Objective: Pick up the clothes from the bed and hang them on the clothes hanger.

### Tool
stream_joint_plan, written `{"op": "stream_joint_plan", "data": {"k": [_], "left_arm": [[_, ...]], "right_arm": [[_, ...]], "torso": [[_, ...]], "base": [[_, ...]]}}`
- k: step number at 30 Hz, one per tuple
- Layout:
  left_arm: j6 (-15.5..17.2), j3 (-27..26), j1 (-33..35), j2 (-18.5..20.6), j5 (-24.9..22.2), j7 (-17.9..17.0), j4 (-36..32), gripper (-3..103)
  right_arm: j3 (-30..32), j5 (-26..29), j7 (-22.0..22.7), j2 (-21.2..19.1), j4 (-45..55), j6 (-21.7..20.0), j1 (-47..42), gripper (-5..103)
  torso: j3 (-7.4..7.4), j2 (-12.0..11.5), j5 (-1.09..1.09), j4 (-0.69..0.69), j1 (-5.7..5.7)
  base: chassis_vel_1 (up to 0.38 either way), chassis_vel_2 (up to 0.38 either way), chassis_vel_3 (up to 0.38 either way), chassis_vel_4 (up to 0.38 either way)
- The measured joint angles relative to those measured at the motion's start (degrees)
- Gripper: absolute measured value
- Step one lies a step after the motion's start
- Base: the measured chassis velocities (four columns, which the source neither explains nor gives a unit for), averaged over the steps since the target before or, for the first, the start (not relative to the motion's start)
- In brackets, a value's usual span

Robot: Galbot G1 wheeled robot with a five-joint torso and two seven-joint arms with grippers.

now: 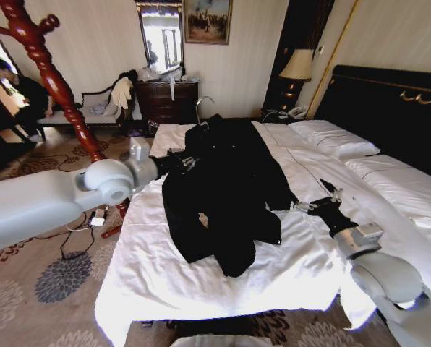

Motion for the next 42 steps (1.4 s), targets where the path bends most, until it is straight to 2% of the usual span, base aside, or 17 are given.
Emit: {"op": "stream_joint_plan", "data": {"k": [4,6,9,12,15,17,19,21,22,26,29,31,38,40,41,42], "left_arm": [[-0.8,0.9,-0.2,-8.1,2.7,1.1,-4.3,18],[-0.8,1.0,-0.3,-8.6,2.9,1.1,-4.6,18],[-1.0,2.2,-1.4,-14.9,4.2,1.6,-8.3,18],[-1.0,2.4,-1.9,-16.7,4.5,1.6,-9.3,18],[-1.0,3.2,-3.1,-21.8,4.9,1.6,-11.0,18],[-1.0,3.4,-3.3,-22.7,4.9,1.6,-11.2,18],[-1.0,4.4,-4.4,-26.2,5.2,1.8,-12.1,18],[-1.0,4.8,-5.3,-28.5,5.4,2.1,-12.8,18],[-1.0,4.8,-5.3,-28.5,5.4,2.1,-12.8,18],[-0.2,5.1,-8.2,-34.9,5.2,3.5,-13.2,18],[0.3,6.6,-10.7,-36.6,4.8,3.8,-12.4,18],[1.3,9.3,-15.2,-38.4,4.1,3.5,-11.0,18],[3.1,9.7,-19.0,-39.1,1.3,1.2,-8.9,18],[5.3,8.8,-19.4,-38.4,1.1,-1.9,-8.0,18],[5.3,8.8,-19.4,-38.4,1.1,-1.9,-8.0,18],[7.6,8.3,-19.6,-37.7,1.1,-5.5,-7.3,18]], "right_arm": [[0.2,-2.7,-1.3,5.3,0.0,3.3,-2.1,100],[0.2,-3.0,-1.5,5.7,0.0,3.6,-2.3,100],[-0.1,-6.0,-2.6,8.8,0.0,5.5,-3.8,100],[-0.2,-6.2,-2.7,8.9,-0.1,5.6,-3.8,100],[-0.3,-6.4,-2.7,8.9,-0.1,5.7,-3.8,100],[-0.3,-6.4,-2.8,8.9,-0.1,5.7,-3.8,100],[-0.3,-6.4,-2.8,8.8,-0.1,5.7,-3.7,100],[-0.3,-6.4,-2.8,8.8,-0.1,5.7,-3.7,100],[-0.3,-6.4,-2.8,8.8,-0.1,5.7,-3.7,100],[-0.4,-6.4,-2.8,8.6,-0.1,5.7,-3.6,100],[-0.4,-6.4,-2.8,8.6,-0.1,5.6,-3.6,100],[-0.4,-6.4,-2.8,8.6,-0.1,5.6,-3.6,100],[-0.4,-6.4,-2.8,8.5,-0.1,5.6,-3.6,100],[-0.4,-6.4,-2.7,8.5,-0.1,5.6,-3.5,100],[-0.4,-6.4,-2.7,8.5,-0.1,5.6,-3.5,100],[-0.4,-6.4,-2.7,8.5,-0.1,5.6,-3.5,100]], "torso": [[0.0,0.0,0.0,0.02,0.0],[0.0,0.0,0.01,0.02,0.0],[-0.01,0.0,0.01,0.01,-0.01],[-0.01,0.0,0.01,0.02,-0.01],[0.01,0.0,0.02,0.0,0.01],[0.01,0.0,0.02,0.0,0.01],[0.0,0.0,0.01,0.03,0.0],[0.01,0.0,0.01,0.01,0.0],[0.01,0.0,0.01,0.01,0.0],[0.0,0.0,0.03,0.01,0.0],[0.0,0.0,0.03,0.02,0.0],[0.01,0.0,0.01,0.02,0.01],[0.01,0.0,0.02,0.01,0.01],[0.01,0.0,0.02,0.01,0.01],[0.01,0.0,0.02,0.01,0.01],[0.01,0.0,0.03,0.0,0.01]], "base": [[0.0,0.0,0.0,0.0],[0.0,0.0,0.0,0.0],[0.0,0.0,0.0,0.0],[0.0,0.0,0.0,0.0],[0.0,0.0,0.0,0.0],[0.0,0.0,0.0,0.0],[0.0,0.0,0.0,0.0],[0.0,0.0,0.0,0.0],[0.0,0.0,0.0,0.0],[0.0,0.0,0.0,0.0],[0.0,0.0,0.0,0.0],[0.0,0.0,0.0,0.0],[0.0,0.0,0.0,0.0],[0.0,0.0,0.0,0.0],[0.0,0.0,0.0,0.0],[0.0,0.0,0.0,0.0]]}}
